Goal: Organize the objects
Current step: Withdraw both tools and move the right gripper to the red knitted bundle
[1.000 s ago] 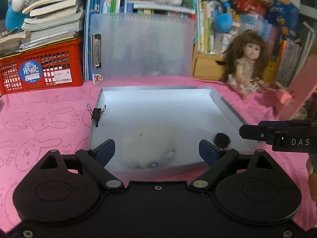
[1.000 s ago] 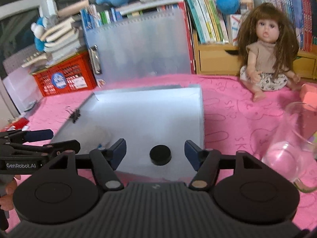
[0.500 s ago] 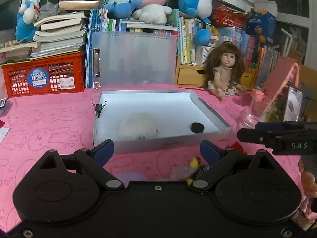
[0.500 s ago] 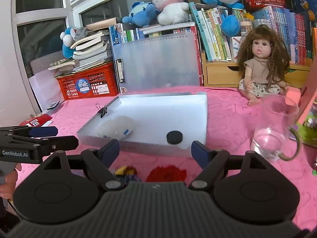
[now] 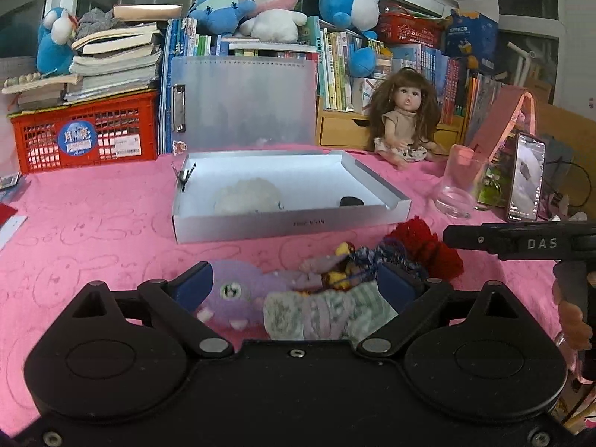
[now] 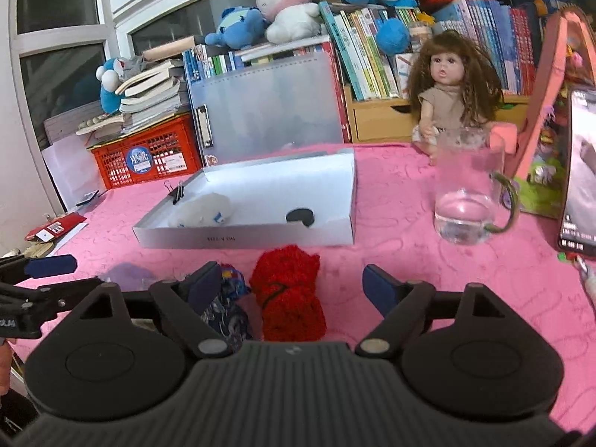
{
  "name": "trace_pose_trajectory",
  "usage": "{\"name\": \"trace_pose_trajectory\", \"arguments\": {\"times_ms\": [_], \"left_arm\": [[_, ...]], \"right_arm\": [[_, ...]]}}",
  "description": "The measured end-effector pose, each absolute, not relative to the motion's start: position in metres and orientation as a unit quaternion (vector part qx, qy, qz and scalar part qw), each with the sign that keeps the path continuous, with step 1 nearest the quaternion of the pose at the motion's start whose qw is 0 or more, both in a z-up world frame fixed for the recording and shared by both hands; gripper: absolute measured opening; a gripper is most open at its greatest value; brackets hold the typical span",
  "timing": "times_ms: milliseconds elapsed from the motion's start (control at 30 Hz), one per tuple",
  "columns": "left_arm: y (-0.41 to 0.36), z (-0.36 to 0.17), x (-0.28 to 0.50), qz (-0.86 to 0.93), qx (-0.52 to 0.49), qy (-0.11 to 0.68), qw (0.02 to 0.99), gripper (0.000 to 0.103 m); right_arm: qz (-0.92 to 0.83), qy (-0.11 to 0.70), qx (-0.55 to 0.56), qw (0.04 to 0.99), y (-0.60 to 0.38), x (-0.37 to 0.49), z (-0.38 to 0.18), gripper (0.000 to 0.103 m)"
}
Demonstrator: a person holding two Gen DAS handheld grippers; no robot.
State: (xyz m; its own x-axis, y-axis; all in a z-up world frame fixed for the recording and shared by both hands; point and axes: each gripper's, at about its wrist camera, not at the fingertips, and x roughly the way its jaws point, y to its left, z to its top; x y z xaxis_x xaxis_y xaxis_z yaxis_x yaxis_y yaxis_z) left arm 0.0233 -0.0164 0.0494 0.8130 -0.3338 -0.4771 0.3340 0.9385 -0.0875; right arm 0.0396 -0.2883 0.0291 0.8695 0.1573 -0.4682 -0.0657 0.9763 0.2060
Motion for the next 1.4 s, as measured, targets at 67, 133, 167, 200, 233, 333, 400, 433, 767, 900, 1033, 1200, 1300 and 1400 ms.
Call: {"name": "trace_pose_trajectory", "arguments": {"times_ms": [67, 133, 167, 200, 233, 333, 400, 433, 767, 900, 1033, 1200, 1300, 1400], "left_arm": [[-0.014, 0.045, 0.02, -0.179, -0.008, 0.255, 0.95, 0.095], [-0.011, 0.04, 0.016, -0.176, -0.013, 0.259, 0.95, 0.095], [-0.01, 0.039, 0.014, -0.173, -0.013, 0.259, 0.95, 0.095], [-0.009, 0.037, 0.012, -0.169, -0.013, 0.259, 0.951, 0.095], [-0.007, 0.036, 0.01, -0.165, -0.012, 0.258, 0.952, 0.095], [-0.004, 0.032, 0.004, -0.158, -0.005, 0.253, 0.954, 0.094], [-0.003, 0.029, 0.001, -0.153, 0.001, 0.252, 0.956, 0.09], [-0.002, 0.027, -0.001, -0.15, 0.003, 0.252, 0.956, 0.089], [0.005, 0.018, -0.018, -0.153, 0.006, 0.257, 0.954, 0.074], [0.004, 0.012, -0.018, -0.154, 0.007, 0.266, 0.952, 0.068], [0.005, 0.007, -0.018, -0.153, 0.003, 0.276, 0.949, 0.058], [0.005, 0.002, -0.016, -0.156, 0.0, 0.288, 0.945, 0.051], [0.003, -0.001, -0.017, -0.151, 0.002, 0.286, 0.946, 0.05], [-0.001, -0.002, -0.019, -0.147, 0.007, 0.283, 0.948, 0.047]], "right_arm": [[0.055, 0.254, 0.091, 0.961, -0.287, 0.038, 0.024, 0.089], [0.053, 0.258, 0.087, 0.961, -0.285, 0.036, 0.019, 0.089], [0.054, 0.261, 0.085, 0.96, -0.284, 0.036, 0.016, 0.089], [0.054, 0.264, 0.083, 0.959, -0.282, 0.035, 0.014, 0.089], [0.055, 0.267, 0.081, 0.959, -0.28, 0.035, 0.012, 0.089], [0.058, 0.275, 0.075, 0.957, -0.276, 0.034, 0.007, 0.089], [0.059, 0.28, 0.07, 0.956, -0.273, 0.034, 0.004, 0.089], [0.059, 0.281, 0.068, 0.956, -0.273, 0.034, 0.003, 0.089], [0.042, 0.263, 0.06, 0.962, -0.271, 0.03, 0.006, 0.089], [0.032, 0.258, 0.061, 0.964, -0.273, 0.032, 0.007, 0.089], [0.021, 0.253, 0.056, 0.966, -0.273, 0.033, 0.007, 0.089], [0.02, 0.246, 0.057, 0.967, -0.272, 0.037, 0.01, 0.084], [0.025, 0.245, 0.057, 0.967, -0.271, 0.042, 0.011, 0.075], [0.034, 0.252, 0.085, 0.963, -0.275, 0.048, 0.012, 0.072]]}}
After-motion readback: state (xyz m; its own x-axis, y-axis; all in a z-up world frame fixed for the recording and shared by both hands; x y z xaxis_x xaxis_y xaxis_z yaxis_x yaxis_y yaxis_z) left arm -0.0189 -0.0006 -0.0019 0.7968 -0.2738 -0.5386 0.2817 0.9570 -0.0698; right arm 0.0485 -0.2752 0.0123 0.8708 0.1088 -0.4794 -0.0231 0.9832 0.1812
